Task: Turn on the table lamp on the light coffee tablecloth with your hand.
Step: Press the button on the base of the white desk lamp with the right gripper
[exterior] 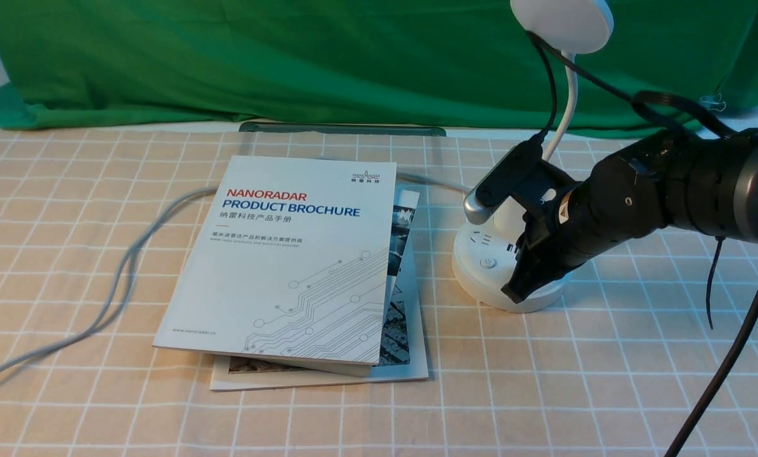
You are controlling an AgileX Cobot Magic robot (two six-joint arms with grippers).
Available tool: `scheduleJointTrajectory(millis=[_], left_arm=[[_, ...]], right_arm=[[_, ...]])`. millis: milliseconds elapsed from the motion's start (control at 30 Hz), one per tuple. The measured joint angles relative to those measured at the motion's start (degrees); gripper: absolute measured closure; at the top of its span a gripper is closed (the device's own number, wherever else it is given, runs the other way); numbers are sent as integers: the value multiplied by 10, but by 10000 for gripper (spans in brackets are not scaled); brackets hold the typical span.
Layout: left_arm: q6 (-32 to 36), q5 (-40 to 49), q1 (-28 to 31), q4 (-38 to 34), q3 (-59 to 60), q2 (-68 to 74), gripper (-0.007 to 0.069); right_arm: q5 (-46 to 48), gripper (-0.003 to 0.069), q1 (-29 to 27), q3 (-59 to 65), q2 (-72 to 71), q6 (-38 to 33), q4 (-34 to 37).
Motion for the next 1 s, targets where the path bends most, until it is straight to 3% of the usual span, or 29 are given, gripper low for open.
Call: scheduleJointTrajectory(millis=[1000], left_arm=[[0,0,0,0,0,0,603]], right_arm=[[-20,628,12,-8,23,5,-12]])
